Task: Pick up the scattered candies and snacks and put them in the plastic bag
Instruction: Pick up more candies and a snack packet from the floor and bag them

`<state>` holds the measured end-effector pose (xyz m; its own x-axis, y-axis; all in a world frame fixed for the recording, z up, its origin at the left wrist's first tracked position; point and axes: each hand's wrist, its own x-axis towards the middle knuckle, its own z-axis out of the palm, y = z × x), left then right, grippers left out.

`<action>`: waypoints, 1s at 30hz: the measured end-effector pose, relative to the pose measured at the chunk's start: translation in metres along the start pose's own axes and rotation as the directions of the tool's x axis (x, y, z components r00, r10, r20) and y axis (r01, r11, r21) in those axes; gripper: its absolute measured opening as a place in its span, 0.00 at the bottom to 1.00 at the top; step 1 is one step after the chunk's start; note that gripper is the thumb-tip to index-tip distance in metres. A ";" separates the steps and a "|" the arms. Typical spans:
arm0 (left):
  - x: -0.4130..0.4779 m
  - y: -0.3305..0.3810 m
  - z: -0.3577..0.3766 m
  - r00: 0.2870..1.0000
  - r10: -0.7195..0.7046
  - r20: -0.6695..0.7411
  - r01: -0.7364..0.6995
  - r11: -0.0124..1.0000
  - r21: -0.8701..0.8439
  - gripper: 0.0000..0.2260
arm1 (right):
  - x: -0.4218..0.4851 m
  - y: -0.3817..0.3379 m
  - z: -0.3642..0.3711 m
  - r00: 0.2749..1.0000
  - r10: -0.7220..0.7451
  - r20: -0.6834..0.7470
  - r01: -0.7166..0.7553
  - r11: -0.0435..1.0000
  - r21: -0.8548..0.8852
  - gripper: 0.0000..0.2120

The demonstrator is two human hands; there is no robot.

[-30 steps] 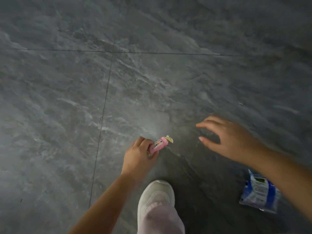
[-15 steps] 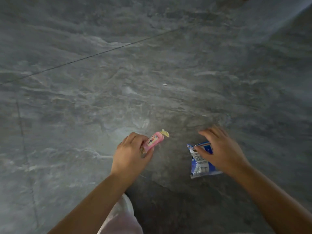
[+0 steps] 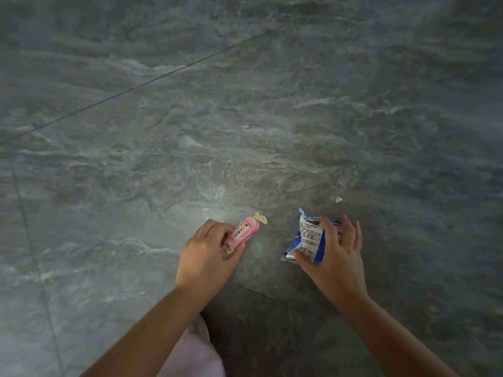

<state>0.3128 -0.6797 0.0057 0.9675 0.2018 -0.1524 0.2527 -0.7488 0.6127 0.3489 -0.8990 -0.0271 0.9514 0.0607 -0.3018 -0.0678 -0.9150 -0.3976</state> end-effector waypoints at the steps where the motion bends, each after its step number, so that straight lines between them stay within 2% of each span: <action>1: -0.002 -0.001 -0.001 1.000 -0.008 -0.005 0.008 1.000 -0.001 0.10 | 0.001 -0.001 0.000 1.000 -0.010 0.008 0.010 1.000 -0.004 0.40; 6: -0.007 -0.007 -0.001 0.998 -0.048 -0.030 0.047 0.999 -0.027 0.12 | 0.013 -0.006 -0.005 0.993 -0.052 0.104 0.051 0.999 0.006 0.36; 12: -0.010 -0.008 -0.004 0.995 -0.089 -0.050 0.087 0.996 -0.035 0.12 | 0.017 -0.010 -0.002 0.988 -0.127 0.086 0.122 0.991 0.062 0.27; 18: -0.009 -0.005 -0.008 0.988 -0.139 -0.072 0.136 0.989 -0.053 0.08 | 0.024 -0.009 -0.005 0.985 -0.139 0.106 0.124 0.982 0.143 0.24; 24: -0.003 0.003 -0.022 0.991 -0.101 -0.087 0.098 0.995 -0.032 0.08 | 0.031 -0.016 -0.015 0.984 -0.163 0.076 0.147 0.973 0.178 0.24; 30: 0.014 0.028 -0.066 0.995 -0.066 -0.075 0.065 0.998 -0.025 0.10 | 0.035 -0.042 -0.056 0.989 -0.147 0.022 0.139 0.968 0.208 0.23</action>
<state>0.3329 -0.6563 0.0722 0.9451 0.2980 -0.1338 0.3143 -0.7183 0.6207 0.4024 -0.8812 0.0276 0.9441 0.2034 -0.2594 0.0044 -0.7947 -0.6070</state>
